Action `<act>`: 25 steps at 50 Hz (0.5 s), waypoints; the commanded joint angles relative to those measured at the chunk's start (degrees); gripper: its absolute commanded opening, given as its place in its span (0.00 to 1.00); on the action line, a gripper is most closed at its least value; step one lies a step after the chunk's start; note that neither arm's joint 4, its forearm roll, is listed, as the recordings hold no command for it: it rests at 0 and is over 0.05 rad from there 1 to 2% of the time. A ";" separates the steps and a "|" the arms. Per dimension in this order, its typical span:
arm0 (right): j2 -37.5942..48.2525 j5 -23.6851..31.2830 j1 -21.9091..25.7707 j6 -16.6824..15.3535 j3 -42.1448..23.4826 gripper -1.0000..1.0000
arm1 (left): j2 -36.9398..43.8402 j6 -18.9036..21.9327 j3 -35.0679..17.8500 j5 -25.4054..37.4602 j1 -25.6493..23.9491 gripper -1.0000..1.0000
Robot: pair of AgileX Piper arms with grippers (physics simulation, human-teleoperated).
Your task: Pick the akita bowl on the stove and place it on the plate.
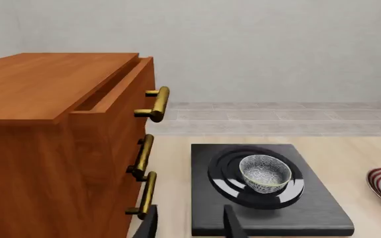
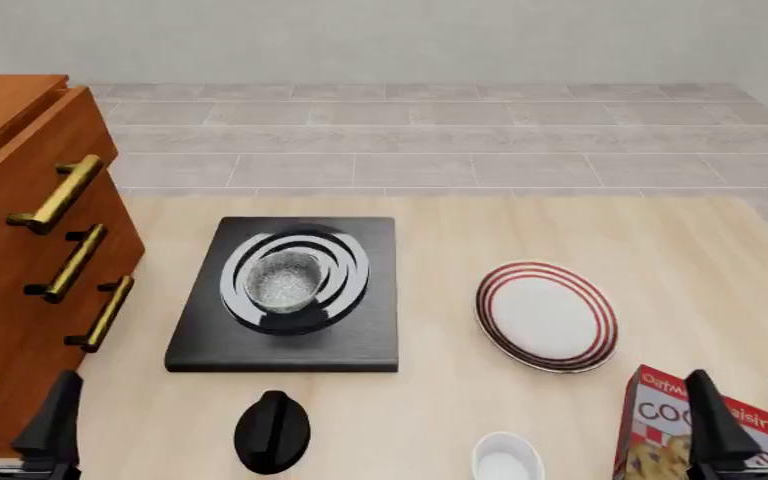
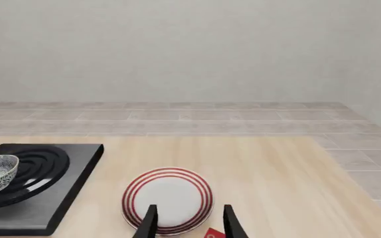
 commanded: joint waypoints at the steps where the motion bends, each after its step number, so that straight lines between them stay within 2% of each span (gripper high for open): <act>1: 0.41 0.24 0.65 -0.41 -0.46 1.00 | 0.00 0.00 0.00 0.00 0.00 1.00; 11: 0.31 1.35 0.98 -1.04 -1.37 1.00 | 0.00 0.00 0.00 0.00 0.00 1.00; 13: 0.44 2.24 1.14 -3.18 -1.67 1.00 | 0.00 0.00 0.00 0.00 0.00 1.00; 16: 0.08 2.51 1.89 -2.04 -2.05 1.00 | 0.00 0.00 0.00 0.00 0.00 1.00; 25: -0.12 7.42 5.18 -3.19 -8.18 1.00 | 0.00 0.00 0.00 0.00 0.00 1.00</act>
